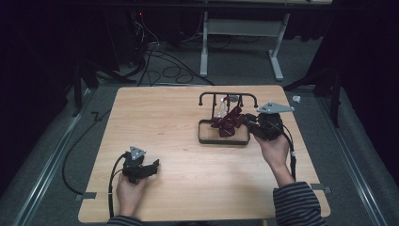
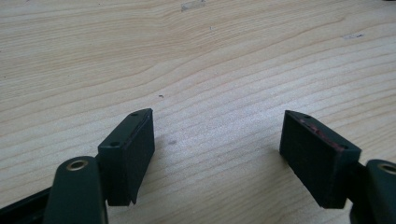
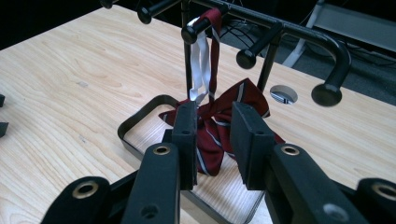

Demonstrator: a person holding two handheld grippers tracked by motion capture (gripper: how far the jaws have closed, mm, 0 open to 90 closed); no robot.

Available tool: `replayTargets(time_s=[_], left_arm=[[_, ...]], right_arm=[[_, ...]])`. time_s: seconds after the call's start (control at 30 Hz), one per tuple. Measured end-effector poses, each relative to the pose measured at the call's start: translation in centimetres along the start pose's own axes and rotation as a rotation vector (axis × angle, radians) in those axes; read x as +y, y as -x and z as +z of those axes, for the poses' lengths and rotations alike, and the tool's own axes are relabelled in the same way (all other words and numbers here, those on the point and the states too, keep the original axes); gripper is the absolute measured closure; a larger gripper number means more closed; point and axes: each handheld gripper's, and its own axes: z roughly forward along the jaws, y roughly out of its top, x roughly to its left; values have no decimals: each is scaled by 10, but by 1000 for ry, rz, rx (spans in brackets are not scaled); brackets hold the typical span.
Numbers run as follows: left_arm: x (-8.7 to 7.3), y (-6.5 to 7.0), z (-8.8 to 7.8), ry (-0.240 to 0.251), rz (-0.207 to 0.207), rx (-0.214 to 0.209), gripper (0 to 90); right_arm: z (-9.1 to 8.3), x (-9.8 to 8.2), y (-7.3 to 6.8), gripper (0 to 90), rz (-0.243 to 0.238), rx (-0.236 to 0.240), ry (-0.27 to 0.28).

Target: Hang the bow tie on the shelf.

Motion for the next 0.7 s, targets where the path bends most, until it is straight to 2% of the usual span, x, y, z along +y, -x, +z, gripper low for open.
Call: replayTargets(time_s=[0.7], left_arm=[[0,0,0,0,0,1,270]], right_arm=[[-6,-19,-5,734,7,13,-3]])
